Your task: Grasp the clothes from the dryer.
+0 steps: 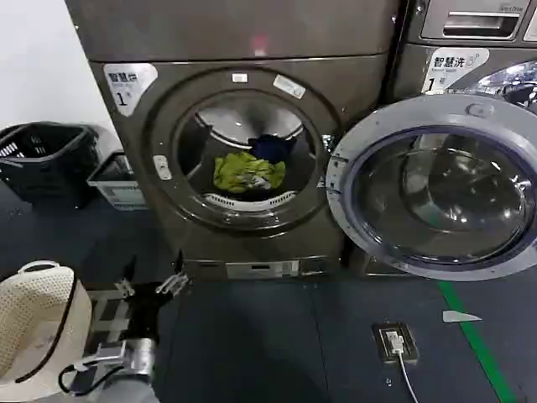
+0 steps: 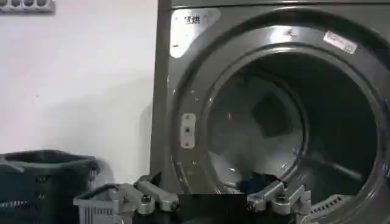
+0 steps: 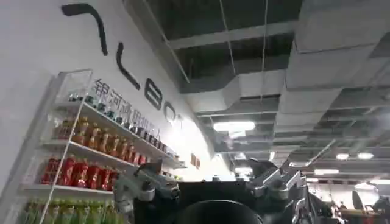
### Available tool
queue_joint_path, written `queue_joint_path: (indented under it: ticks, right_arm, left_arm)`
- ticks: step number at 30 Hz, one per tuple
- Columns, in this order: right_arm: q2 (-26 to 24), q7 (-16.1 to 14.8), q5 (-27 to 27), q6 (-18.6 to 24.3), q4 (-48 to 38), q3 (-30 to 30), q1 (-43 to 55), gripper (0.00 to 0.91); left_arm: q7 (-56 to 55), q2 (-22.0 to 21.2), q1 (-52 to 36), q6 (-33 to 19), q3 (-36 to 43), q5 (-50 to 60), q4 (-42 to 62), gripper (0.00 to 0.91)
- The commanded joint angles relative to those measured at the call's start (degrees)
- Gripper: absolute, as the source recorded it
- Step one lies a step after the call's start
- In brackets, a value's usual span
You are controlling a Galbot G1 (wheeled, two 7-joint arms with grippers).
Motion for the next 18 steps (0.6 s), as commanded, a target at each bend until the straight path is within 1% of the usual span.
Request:
queue_joint_path:
  ticks: [1,6,18]
  right_arm:
    - [0.3,-0.9,1.6,3.0,0.3,-0.4,0.1,0.907]
    - [0.2,-0.5,1.8,2.9,0.1,1.1,-0.3,0.907]
    - [1.3,-0.7,1.7,2.9,0.4,1.6,-0.3,0.907]
  left_arm:
    - [1.9,-0.3,0.1,0.3,-0.1,-0.7,-0.1,0.907]
    - [1.9,-0.4,0.1,0.3,-1.3,-1.3,-0.7,0.907]
    - [2.1,0.1,-0.9,1.1,-1.9,-2.9,-0.9,0.907]
